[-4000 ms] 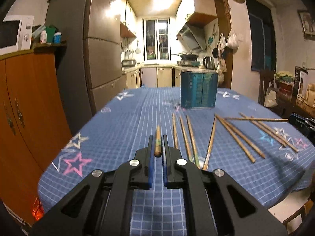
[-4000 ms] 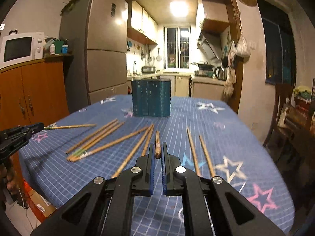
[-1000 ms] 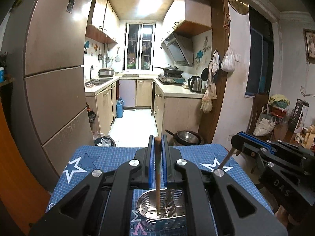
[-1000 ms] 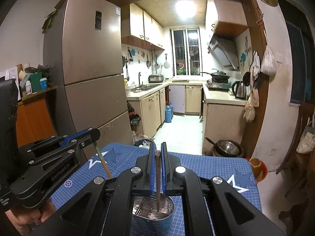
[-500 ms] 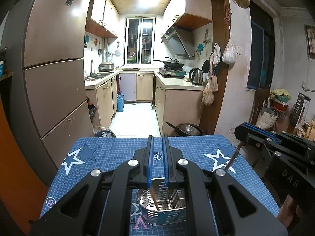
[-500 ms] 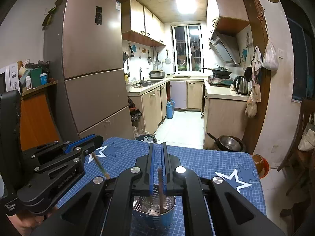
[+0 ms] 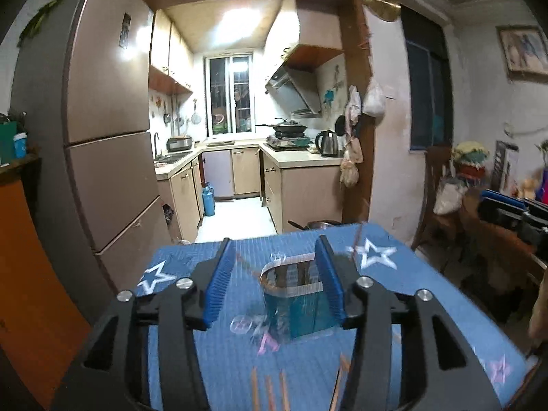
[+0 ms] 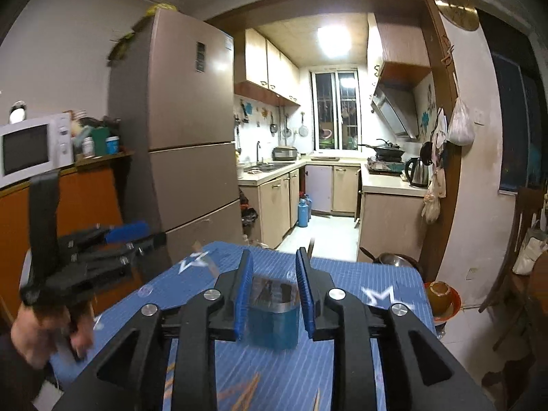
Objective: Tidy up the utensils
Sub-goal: 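Move the left tool back and close it on another chopstick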
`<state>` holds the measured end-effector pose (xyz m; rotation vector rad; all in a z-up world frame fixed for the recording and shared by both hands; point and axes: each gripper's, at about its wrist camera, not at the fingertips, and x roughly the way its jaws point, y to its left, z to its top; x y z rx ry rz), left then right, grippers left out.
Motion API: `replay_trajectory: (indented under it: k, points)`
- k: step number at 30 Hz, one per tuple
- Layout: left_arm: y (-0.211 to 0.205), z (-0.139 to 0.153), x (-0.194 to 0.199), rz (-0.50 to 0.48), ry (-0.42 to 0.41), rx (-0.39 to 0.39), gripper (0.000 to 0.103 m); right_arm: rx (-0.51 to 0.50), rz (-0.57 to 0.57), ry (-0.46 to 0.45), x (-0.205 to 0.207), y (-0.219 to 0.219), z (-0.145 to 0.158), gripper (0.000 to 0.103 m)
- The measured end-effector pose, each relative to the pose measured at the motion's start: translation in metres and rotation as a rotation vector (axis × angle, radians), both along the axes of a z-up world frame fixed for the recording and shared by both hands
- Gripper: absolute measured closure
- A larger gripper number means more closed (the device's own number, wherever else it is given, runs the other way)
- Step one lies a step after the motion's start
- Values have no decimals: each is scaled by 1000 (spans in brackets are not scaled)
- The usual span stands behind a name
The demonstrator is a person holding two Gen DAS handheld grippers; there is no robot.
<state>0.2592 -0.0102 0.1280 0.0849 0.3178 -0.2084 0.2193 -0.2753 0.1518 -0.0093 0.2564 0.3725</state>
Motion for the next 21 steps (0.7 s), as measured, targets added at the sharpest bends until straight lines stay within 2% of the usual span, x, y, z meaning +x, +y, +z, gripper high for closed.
replay_trajectory:
  k: [5,6,13,17,21]
  points:
    - [28,-43,-51,8,68,35,54,28,26,70,-69,-6,-68,75]
    - [35,-59,-61,9,104,38,54,35,27,94,-77,-6,-84,75]
    - [64,-135,-92,36,271,23,54,19,76,324,-100,26,-186,76]
    - [74,-178,-96,40,370,15,54,-28,55,377,-109,46,-220,77]
    - [78,-196,-107,15,390,13,54,-83,21,378,-111,57,-233,77]
